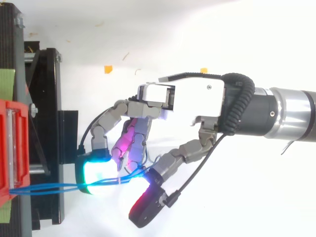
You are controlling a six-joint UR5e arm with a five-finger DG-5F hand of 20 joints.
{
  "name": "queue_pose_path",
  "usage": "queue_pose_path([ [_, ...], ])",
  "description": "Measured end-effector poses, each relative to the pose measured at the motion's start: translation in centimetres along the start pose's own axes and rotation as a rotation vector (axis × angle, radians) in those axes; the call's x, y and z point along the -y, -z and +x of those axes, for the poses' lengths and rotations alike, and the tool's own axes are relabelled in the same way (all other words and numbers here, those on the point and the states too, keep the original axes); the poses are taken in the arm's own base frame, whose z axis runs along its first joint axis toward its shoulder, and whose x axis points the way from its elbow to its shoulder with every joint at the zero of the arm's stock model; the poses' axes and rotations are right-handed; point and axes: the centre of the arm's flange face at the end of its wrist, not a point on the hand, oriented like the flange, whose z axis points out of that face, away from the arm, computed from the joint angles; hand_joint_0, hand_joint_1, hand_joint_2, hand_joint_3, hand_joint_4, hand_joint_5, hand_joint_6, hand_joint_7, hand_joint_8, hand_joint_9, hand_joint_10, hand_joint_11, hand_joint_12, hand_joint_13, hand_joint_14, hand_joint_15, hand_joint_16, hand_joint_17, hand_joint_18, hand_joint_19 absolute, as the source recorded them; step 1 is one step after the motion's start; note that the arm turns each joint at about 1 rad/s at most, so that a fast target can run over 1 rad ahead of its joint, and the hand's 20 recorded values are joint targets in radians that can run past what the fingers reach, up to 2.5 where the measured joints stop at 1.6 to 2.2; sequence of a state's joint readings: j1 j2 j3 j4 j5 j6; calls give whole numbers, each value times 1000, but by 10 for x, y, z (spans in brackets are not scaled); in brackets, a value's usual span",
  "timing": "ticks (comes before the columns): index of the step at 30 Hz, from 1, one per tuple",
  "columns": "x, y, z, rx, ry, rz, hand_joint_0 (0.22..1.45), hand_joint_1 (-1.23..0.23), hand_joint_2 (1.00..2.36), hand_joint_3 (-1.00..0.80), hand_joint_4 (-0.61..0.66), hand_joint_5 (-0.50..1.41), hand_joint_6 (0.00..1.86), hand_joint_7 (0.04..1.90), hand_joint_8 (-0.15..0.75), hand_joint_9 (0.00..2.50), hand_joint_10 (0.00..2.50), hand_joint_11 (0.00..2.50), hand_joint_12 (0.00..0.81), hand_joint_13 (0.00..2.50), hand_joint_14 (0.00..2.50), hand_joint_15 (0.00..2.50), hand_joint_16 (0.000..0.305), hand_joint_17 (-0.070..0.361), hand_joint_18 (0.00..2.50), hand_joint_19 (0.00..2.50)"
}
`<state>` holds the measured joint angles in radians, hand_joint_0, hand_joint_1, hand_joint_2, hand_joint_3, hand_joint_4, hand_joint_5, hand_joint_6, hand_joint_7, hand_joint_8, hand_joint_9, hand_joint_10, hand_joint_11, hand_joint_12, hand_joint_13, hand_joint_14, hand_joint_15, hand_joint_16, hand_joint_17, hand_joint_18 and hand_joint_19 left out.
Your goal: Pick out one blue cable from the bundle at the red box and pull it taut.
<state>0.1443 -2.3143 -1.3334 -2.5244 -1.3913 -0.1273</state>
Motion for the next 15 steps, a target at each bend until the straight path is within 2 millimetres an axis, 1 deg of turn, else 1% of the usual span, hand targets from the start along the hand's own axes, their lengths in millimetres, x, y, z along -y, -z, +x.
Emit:
queue_pose_path([
  [1,0,0,0,0,0,0,474,-794,1000,-500,-29,-81,867,784,278,1384,31,772,333,1015,18,407,48,108,887,614],
  [4,0,0,0,0,0,0,501,-703,1000,-500,-37,-79,859,793,272,1384,32,780,327,1007,18,410,46,104,873,634],
  [6,-1,0,0,0,0,0,555,-646,1000,-500,-55,-80,854,825,260,1379,32,791,316,998,17,420,43,97,846,653],
  [10,0,0,0,0,0,0,600,-690,1001,-484,-104,-75,862,848,262,1379,34,809,311,998,18,433,42,95,836,662],
  [15,0,0,0,0,0,1,627,-777,1015,-334,-100,-73,907,848,273,1382,34,812,312,1004,19,429,42,94,841,665],
])
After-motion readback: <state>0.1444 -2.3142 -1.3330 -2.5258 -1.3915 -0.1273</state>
